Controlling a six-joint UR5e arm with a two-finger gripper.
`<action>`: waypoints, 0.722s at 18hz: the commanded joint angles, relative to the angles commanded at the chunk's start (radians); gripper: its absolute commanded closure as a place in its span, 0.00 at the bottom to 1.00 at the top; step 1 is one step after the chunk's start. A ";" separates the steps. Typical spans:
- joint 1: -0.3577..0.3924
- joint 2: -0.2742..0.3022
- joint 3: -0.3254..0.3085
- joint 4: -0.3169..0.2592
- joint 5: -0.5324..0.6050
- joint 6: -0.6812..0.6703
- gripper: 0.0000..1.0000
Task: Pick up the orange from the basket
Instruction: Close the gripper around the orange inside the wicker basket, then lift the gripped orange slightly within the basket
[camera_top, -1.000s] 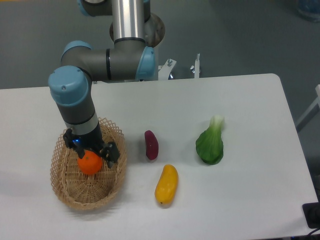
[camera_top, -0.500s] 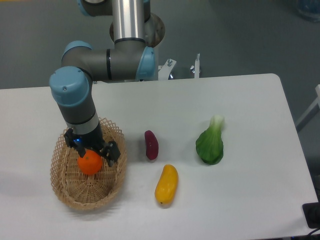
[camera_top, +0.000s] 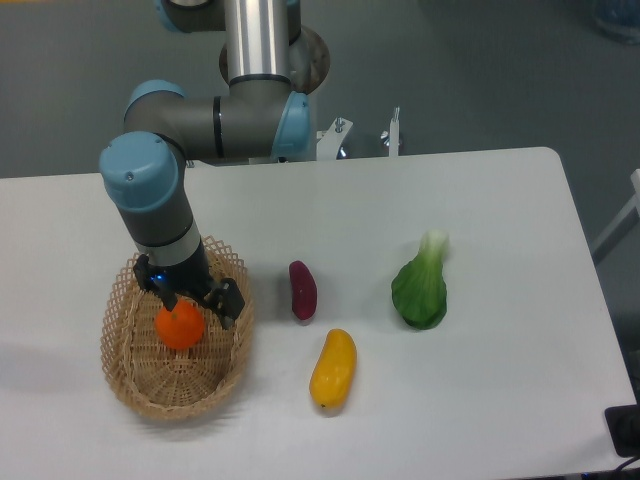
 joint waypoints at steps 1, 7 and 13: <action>-0.002 0.008 -0.011 0.000 0.000 0.012 0.00; -0.032 0.005 -0.055 0.000 0.003 0.166 0.00; -0.066 -0.052 -0.054 0.054 -0.015 0.065 0.00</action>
